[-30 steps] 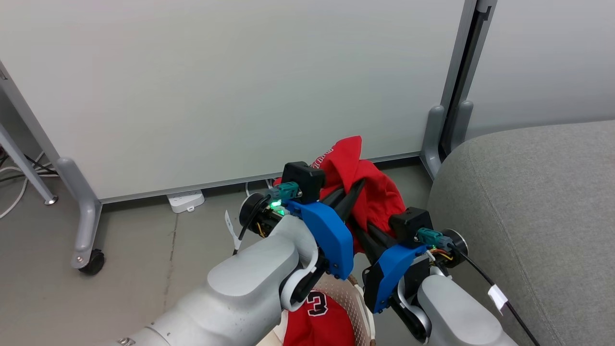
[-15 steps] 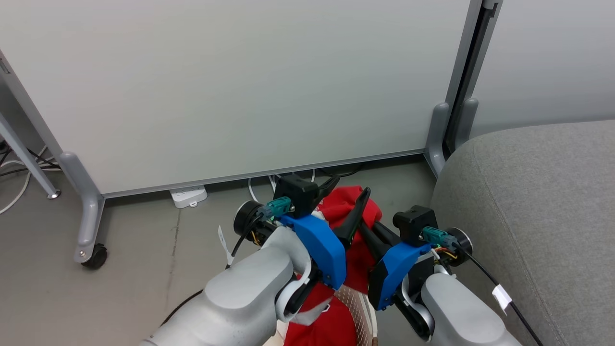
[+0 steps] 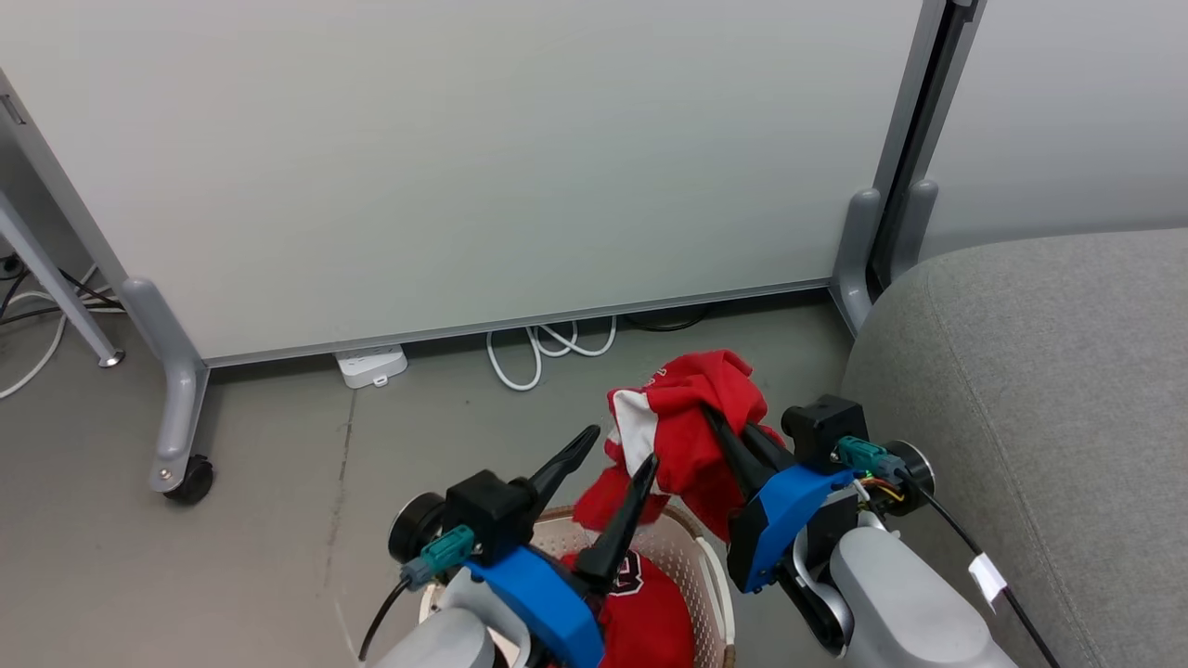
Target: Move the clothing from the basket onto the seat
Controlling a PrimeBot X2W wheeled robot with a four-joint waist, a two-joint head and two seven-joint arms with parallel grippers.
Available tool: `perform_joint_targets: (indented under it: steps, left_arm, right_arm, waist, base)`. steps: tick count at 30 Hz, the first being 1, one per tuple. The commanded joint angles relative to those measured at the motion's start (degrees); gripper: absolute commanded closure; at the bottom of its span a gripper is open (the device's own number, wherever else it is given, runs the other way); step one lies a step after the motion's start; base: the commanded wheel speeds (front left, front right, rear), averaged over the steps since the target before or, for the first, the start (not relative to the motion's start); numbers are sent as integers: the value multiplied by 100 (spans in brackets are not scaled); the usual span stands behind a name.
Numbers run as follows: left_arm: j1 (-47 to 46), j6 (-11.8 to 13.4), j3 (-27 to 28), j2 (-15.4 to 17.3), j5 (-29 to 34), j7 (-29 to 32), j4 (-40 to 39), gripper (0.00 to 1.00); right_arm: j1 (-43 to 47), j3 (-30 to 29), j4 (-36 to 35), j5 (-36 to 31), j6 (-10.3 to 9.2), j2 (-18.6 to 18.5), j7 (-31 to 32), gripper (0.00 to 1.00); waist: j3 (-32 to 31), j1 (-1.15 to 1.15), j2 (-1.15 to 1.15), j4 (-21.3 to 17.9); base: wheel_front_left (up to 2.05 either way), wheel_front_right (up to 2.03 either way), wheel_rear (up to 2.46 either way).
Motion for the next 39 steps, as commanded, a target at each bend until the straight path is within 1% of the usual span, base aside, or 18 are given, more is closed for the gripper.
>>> perform_joint_targets:
  steps: [1,6,10,14,20,29,34,39]
  left_arm:
    - [197,-58,150,78,154,-17,-79,0]
    - [862,-232,786,158,763,-16,-436,0]
    - [1264,-337,1227,179,1076,-17,-610,0]
    - [1555,-444,1527,132,1326,-17,-691,0]
    - [1704,-577,1764,16,1591,-17,-642,0]
    - [1770,-641,1987,-103,1778,-17,-559,0]
    - [1819,-661,2063,-103,1835,-18,-588,0]
    - [1847,-664,2072,-105,1890,-18,-599,0]
  right_arm:
    - [95,-36,8,-48,-2,-12,-49,100]
    - [122,-122,-9,-103,-2,-12,-42,100]
    - [167,-175,-24,-133,-2,-12,-27,100]
    - [192,-234,-28,-173,-2,-12,-7,100]
    - [231,-286,-60,-207,-2,-12,13,100]
    - [245,-213,-126,-174,-2,-12,52,100]
    - [272,-194,-144,-125,-2,-12,57,100]
    - [254,-172,-149,-107,-2,-12,52,100]
  waist:
    - [3,0,0,7]
    - [8,0,0,18]
    - [-6,0,0,29]
    - [-28,0,0,53]
    - [-47,0,0,89]
    - [-24,0,0,-6]
    - [15,0,0,-196]
    - [55,0,0,-580]
  base:
    - [0,0,0]
    - [0,0,0]
    - [0,0,0]
    - [0,0,0]
    - [0,0,0]
    - [0,0,0]
    - [0,0,0]
    - [0,0,0]
